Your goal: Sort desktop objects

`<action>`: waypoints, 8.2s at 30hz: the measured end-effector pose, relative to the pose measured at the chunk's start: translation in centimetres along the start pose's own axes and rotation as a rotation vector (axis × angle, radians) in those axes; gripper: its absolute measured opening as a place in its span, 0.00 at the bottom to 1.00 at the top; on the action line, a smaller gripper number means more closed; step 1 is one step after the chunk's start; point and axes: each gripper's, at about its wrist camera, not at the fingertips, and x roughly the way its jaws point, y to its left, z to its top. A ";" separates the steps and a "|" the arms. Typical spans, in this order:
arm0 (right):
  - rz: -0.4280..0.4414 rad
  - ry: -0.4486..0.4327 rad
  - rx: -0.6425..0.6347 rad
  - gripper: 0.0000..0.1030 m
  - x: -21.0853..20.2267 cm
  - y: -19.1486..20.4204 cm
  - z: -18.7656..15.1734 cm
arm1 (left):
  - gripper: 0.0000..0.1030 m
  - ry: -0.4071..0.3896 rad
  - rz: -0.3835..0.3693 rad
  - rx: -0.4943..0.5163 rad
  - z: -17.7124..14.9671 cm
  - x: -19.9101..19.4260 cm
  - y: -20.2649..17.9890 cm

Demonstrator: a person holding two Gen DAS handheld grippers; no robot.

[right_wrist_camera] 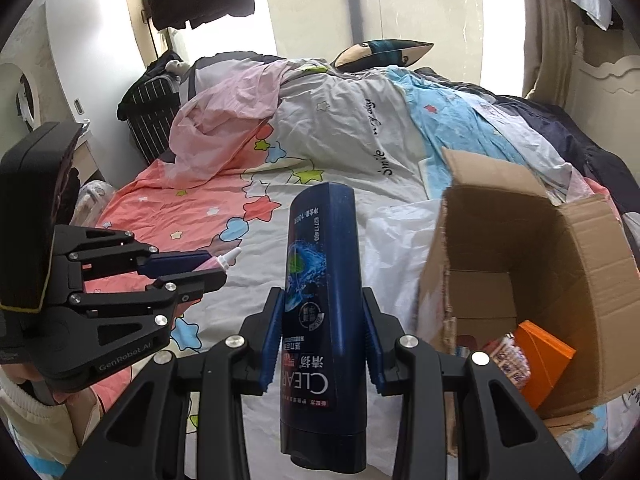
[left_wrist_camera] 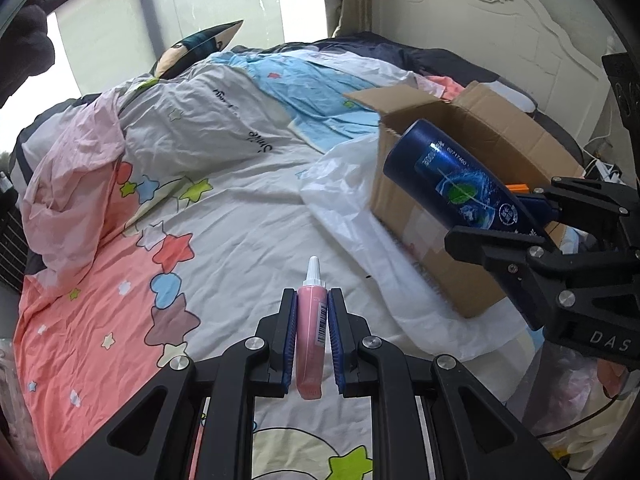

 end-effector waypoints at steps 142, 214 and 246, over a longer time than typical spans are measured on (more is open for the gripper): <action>-0.298 -0.006 0.172 0.63 -3.6 -14.5 -5.7 | 1.00 -0.038 -0.170 0.041 8.7 4.4 -12.9; 0.032 0.085 -0.036 0.64 8.3 13.3 -2.8 | 1.00 -0.027 0.260 -0.488 -14.9 -5.4 15.7; -0.033 -0.032 0.011 0.64 7.0 13.5 -4.5 | 1.00 -0.059 0.325 -0.513 -16.0 -5.5 15.0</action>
